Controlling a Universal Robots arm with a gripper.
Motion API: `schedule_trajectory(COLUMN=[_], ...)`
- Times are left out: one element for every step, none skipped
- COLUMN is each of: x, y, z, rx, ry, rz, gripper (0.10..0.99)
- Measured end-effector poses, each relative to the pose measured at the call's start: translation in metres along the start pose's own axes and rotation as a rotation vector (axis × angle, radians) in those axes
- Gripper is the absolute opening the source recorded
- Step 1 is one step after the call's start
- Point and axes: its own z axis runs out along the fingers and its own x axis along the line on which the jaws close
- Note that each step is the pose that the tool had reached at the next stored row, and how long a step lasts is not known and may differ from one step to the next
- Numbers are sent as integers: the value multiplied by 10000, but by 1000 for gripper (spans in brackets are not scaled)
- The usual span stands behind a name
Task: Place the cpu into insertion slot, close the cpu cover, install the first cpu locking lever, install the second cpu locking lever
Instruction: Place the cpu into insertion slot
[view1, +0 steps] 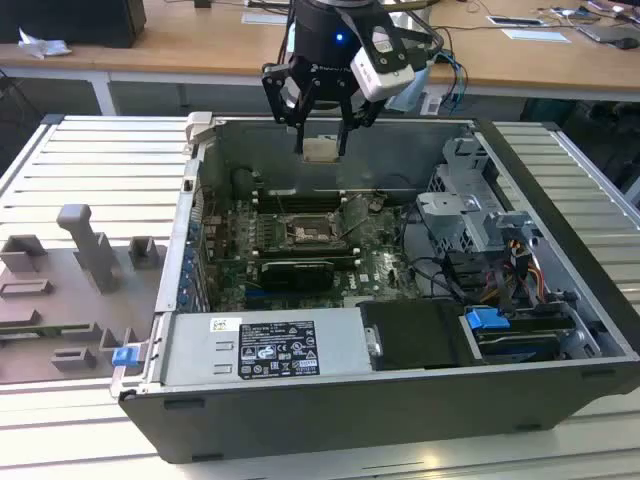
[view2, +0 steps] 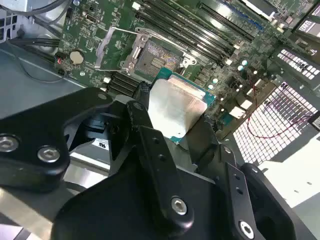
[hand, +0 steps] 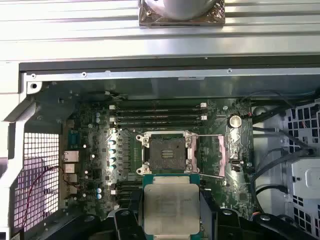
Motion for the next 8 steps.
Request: schedule_trajectory(x=[-1,0,0,0,0,0,0,0], y=[0,0,0,0,0,0,0,0], z=[0,1,1,2,2,2,2,3], rx=[-1,-3,-5,-6,-8,-9,-10,-10], ry=[-7,-20,-30,-38,-43,-46,-52,-56], rz=[75,222,341,426,478,514,579,622], gripper=[541,541,541,541,541,541,541,541])
